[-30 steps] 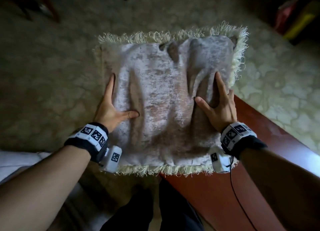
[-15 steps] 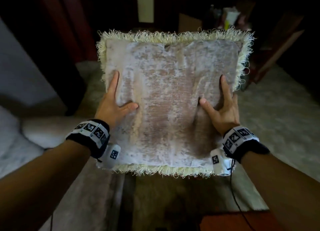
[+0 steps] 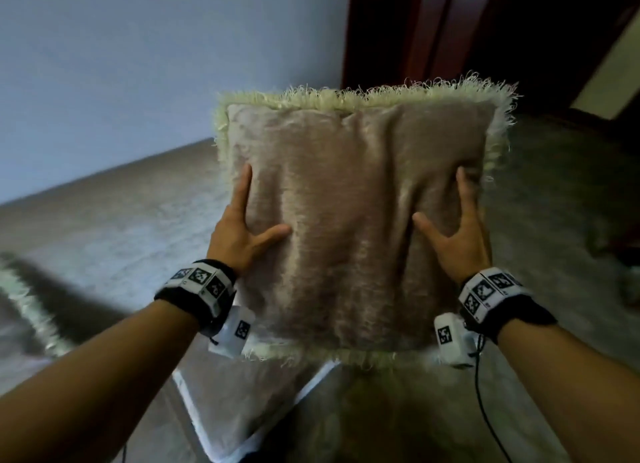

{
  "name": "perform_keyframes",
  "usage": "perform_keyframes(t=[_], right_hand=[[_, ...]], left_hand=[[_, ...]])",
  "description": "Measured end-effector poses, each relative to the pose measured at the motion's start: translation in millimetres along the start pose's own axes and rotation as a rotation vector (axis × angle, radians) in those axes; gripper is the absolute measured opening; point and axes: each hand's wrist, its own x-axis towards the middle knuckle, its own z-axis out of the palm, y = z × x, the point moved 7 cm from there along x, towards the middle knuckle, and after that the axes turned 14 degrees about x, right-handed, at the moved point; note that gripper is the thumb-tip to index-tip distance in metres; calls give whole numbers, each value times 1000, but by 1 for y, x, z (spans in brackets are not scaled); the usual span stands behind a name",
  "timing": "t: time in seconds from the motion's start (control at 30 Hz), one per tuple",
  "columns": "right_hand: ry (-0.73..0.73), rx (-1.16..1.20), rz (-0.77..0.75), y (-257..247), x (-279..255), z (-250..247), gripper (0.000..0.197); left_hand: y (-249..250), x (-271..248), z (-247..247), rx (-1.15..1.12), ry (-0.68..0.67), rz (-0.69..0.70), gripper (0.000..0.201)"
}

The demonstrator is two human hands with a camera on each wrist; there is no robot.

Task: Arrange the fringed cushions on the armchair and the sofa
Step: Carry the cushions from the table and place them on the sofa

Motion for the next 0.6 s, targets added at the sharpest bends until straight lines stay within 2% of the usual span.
perform_keyframes(t=[0.17,0.3,0.4,0.6], right_hand=[[-255,31,-13,1,35,109,97],[-400,51,-18,11,56,208,100],[-482,65,-9,25,68,286,101],[-648,-2,70,82,93,439,102]], left_hand=[[-78,-20,-37,4,85,-246,117],[-153,-25,-55,-12,141,-421,122],[-219,-19,-56,-37,178,-458,123],[-363,-4,-32,-60,242,-639,123]])
